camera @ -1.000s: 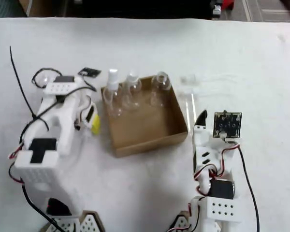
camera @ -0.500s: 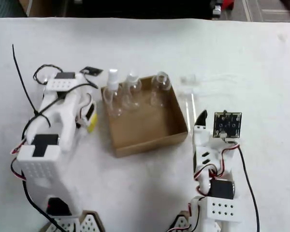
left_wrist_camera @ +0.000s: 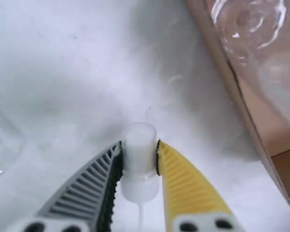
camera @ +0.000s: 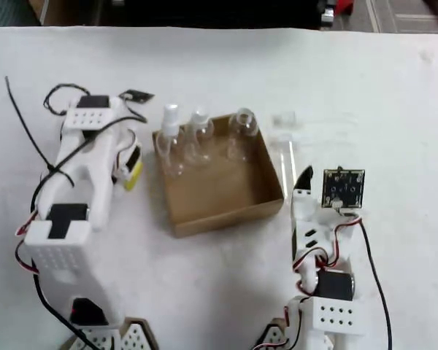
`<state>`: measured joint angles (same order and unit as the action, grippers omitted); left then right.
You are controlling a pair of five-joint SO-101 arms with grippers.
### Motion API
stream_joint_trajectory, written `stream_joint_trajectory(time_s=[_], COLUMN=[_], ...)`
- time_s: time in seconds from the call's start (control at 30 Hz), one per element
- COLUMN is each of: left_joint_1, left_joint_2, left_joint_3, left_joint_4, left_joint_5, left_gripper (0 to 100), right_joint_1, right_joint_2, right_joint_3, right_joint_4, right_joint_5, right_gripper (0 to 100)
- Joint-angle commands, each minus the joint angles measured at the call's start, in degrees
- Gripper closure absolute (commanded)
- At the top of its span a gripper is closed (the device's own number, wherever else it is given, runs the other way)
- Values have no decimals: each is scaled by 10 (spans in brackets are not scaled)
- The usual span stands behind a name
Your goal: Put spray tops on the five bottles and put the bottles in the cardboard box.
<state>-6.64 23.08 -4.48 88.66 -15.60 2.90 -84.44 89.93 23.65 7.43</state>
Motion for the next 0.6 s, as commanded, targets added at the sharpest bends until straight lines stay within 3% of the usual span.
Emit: stream_joint_trajectory(time_s=[0.0,0.17,0.57], left_joint_1=[7,36,123], left_joint_2=[-57,-150,-522], left_joint_3=[-57,-146,-166], left_joint_4=[44,135,125], left_joint_5=[-5,-3,22], left_gripper=[962,962,958], right_joint_1=[1,-1,-1], right_joint_2=[-7,-7,-7], right_joint_3=[-4,1,4], right_joint_4=[-13,-14,-14], right_joint_5=[7,9,10], right_gripper=[825,825,825])
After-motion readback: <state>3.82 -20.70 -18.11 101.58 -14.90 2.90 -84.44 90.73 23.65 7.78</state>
